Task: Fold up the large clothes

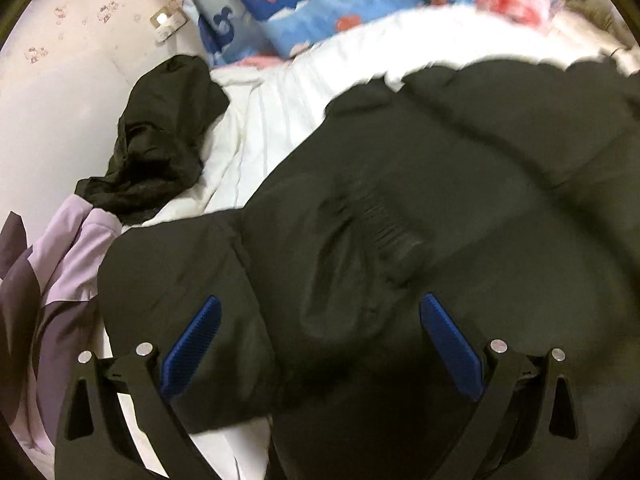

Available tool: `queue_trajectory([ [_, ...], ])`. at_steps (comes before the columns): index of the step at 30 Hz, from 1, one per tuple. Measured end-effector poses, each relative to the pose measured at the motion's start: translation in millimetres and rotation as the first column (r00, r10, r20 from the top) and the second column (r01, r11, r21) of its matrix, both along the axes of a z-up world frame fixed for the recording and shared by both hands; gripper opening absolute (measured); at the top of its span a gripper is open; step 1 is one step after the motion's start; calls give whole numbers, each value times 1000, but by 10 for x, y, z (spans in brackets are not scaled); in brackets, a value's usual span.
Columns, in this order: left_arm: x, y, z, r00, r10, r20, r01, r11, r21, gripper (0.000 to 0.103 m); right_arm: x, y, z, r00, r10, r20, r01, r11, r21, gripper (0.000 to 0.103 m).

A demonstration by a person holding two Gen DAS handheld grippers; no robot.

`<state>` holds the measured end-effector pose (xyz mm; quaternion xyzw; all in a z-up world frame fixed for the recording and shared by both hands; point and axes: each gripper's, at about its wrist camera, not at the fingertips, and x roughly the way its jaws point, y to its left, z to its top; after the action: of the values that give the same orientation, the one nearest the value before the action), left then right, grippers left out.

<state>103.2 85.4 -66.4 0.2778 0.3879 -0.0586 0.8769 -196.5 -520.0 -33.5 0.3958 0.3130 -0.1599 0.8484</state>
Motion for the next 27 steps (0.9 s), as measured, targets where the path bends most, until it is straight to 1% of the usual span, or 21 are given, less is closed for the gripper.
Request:
queue_trajectory([
  [1, 77, 35, -45, 1000, 25, -14, -26, 1000, -15, 96, 85, 167, 16, 999, 35, 13, -35, 999, 1, 78],
  [3, 235, 157, -97, 995, 83, -60, -89, 990, -107, 95, 365, 671, 37, 986, 157, 54, -159, 987, 36, 79],
  [4, 295, 213, -109, 991, 105, -80, -117, 981, -155, 89, 455, 848, 42, 978, 196, 70, -199, 979, 50, 80],
  [5, 346, 268, -127, 987, 123, -101, -141, 970, -200, 79, 544, 1071, 41, 968, 236, 90, -242, 968, 68, 81],
  [7, 438, 337, -185, 978, 159, -137, -186, 960, -211, 32, 786, 1534, 35, 935, 340, 102, -349, 933, 89, 81],
  [9, 497, 398, -144, 974, 173, -143, -203, 952, -229, 14, 921, 1951, 30, 907, 405, 115, -412, 910, 47, 83],
  [10, 505, 427, -78, 975, 175, -137, -204, 949, -242, 10, 960, 2080, 6, 901, 421, 103, -426, 904, 30, 83],
  [11, 495, 470, 48, 978, 174, -112, -198, 947, -254, 9, 999, 2235, -49, 888, 451, 88, -454, 891, 14, 83],
  [13, 438, 632, 528, 984, 180, -16, -176, 937, -300, 8, 1029, 2409, -164, 871, 491, 28, -491, 871, -20, 83],
  [14, 390, 779, 855, 980, 195, 45, -168, 926, -338, 8, 997, 2440, -194, 870, 493, 15, -493, 870, -24, 83],
  [16, 257, 1211, 1502, 952, 261, 161, -170, 887, -430, 8, 958, 2452, -203, 869, 494, 16, -494, 869, -33, 83],
  [17, 184, 1479, 1784, 929, 308, 205, -176, 856, -486, 8, 942, 2444, -202, 871, 491, 17, -490, 871, -40, 83],
  [18, 72, 1855, 2079, 892, 383, 238, -196, 805, -560, 8, 934, 2446, -202, 874, 485, 17, -484, 874, -43, 83],
  [19, -36, 2250, 2291, 852, 464, 241, -227, 744, -629, 8, 945, 2459, -213, 876, 482, 14, -481, 876, -44, 83],
  [20, -96, 2534, 2385, 822, 523, 224, -257, 693, -673, 8, 963, 2486, -222, 876, 481, 6, -481, 876, -50, 83],
  [21, -193, 2949, 2440, 775, 608, 170, -315, 606, -730, 9, 985, 2520, -228, 875, 484, -3, -484, 873, -58, 84],
  [23, -287, 3577, 2350, 741, 672, 5, -409, 456, -791, 11, 1011, 2587, -250, 870, 494, -18, -493, 867, -73, 85],
  [24, -398, 3947, 2216, 696, 712, -93, -469, 352, -810, 13, 1026, 2617, -252, 866, 500, -28, -500, 862, -82, 85],
  [25, -471, 4099, 2145, 685, 717, -133, -479, 305, -823, 14, 1060, 2616, -254, 863, 503, -33, -504, 859, -88, 86],
  [26, -566, 4248, 2057, 684, 708, -174, -479, 257, -839, 17, 1068, 2631, -259, 860, 509, -39, -510, 855, -95, 87],
  [27, -691, 4374, 1980, 667, 717, -202, -497, 227, -838, 34, 1083, 2630, -267, 858, 512, -45, -514, 852, -97, 88],
])
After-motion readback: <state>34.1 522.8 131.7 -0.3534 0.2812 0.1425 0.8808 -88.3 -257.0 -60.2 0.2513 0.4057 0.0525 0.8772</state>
